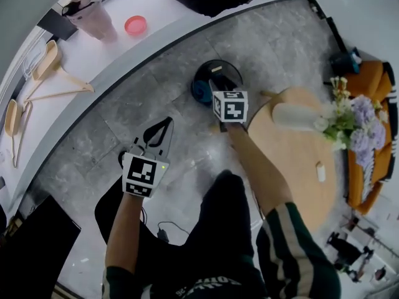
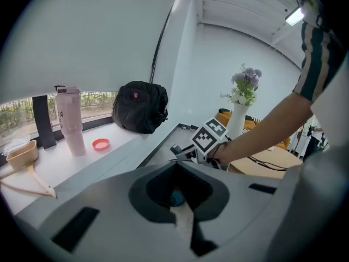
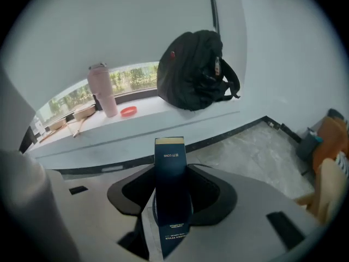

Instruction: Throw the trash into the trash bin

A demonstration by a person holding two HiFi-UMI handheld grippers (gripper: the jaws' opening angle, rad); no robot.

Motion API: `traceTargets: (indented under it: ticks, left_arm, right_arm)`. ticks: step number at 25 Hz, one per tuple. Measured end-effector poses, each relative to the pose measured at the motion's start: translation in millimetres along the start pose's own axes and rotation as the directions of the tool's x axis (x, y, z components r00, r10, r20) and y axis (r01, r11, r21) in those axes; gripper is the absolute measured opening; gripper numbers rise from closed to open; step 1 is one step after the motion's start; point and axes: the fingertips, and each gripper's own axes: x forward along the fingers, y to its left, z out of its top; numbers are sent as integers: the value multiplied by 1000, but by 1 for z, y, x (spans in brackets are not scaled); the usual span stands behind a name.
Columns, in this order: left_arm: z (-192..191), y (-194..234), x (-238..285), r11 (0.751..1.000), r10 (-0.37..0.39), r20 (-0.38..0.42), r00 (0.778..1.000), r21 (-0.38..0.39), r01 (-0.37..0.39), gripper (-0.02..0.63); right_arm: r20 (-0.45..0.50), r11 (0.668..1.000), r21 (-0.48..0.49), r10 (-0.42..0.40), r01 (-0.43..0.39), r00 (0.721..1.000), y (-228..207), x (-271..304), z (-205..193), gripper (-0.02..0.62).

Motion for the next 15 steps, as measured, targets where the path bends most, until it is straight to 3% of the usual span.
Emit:
traceTargets:
  ticks: [3, 15]
  left_arm:
    - [-26, 15, 12, 999, 19, -11, 1000, 35, -18, 0]
    - [-79, 35, 39, 996, 73, -10, 997, 53, -72, 1]
  right_arm:
    - [-16, 998, 44, -42, 43, 999, -11, 35, -20, 178]
    - [-84, 994, 15, -107, 109, 991, -35, 122, -82, 178]
